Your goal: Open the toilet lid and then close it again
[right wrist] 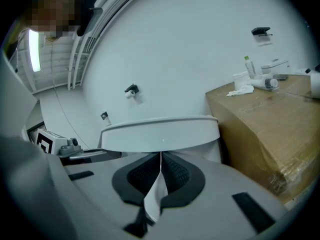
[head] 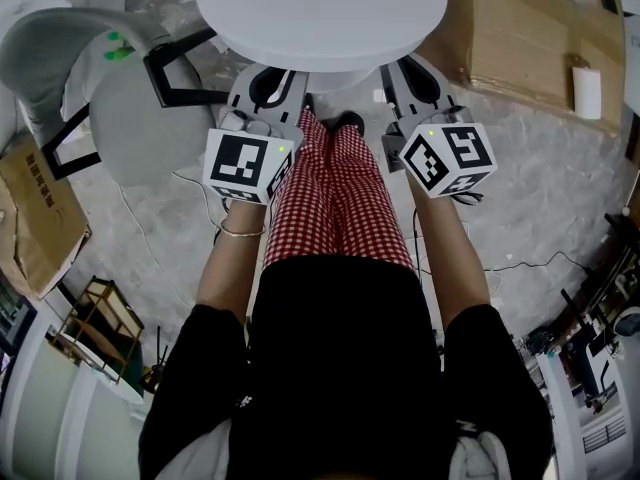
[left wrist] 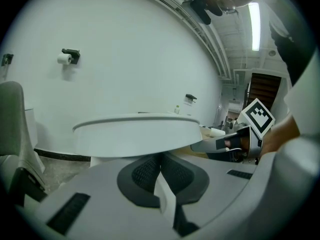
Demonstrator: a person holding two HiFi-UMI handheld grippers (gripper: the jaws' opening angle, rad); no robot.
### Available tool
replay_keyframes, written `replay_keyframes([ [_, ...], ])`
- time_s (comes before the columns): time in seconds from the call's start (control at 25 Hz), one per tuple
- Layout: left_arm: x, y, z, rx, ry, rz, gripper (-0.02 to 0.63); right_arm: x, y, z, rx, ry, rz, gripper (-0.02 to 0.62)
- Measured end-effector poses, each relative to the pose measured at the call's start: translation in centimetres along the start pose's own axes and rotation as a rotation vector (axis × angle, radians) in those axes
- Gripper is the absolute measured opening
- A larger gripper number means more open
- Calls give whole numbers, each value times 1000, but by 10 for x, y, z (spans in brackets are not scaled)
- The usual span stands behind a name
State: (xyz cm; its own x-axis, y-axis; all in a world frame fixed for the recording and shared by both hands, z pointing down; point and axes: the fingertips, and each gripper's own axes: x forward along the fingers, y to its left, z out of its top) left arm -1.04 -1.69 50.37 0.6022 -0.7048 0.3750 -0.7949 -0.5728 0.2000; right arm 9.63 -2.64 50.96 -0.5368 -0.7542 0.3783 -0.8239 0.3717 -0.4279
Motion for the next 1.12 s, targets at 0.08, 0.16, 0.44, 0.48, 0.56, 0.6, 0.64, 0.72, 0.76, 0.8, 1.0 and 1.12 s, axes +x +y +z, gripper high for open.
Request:
replay_keyframes([
  [0.08,0,1,-3,-3,3,5,3,0,-1,-3,-1,5,0,21],
  [0.16,0,2,-7,-6,6,10,4,1,-1,-7,1,12,4,21],
  [0.44,-1,0,-18,-34,2,21,3,0,-5,-20,3,38,4,21],
  [0.48,-1,0,-19,-41,-1,22,3,0,-5,-21,2,42,5,21],
  [0.56,-2,0,-22,-51,-4,26,3,-1,-5,-25,1,47,8,21],
  [0.6,-2,1,-24,-53,-2,30,3,-1,-5,-26,1,49,10,21],
  [0.64,-2,1,-25,-53,0,33,3,-1,-5,-27,0,51,12,21],
  [0.72,-3,1,-27,-57,1,38,3,-1,-5,-29,-1,54,15,21],
  [0.76,-3,1,-28,-63,-2,40,3,-2,-5,-30,-2,56,17,21],
  [0.8,-3,1,-29,-68,-5,43,3,-2,-5,-32,-3,58,19,21],
  [1.0,-3,0,-34,-71,-7,50,3,-2,-5,-38,2,66,19,21],
  [1.12,-2,0,-38,-70,-3,41,3,-2,-6,-42,29,56,13,21],
])
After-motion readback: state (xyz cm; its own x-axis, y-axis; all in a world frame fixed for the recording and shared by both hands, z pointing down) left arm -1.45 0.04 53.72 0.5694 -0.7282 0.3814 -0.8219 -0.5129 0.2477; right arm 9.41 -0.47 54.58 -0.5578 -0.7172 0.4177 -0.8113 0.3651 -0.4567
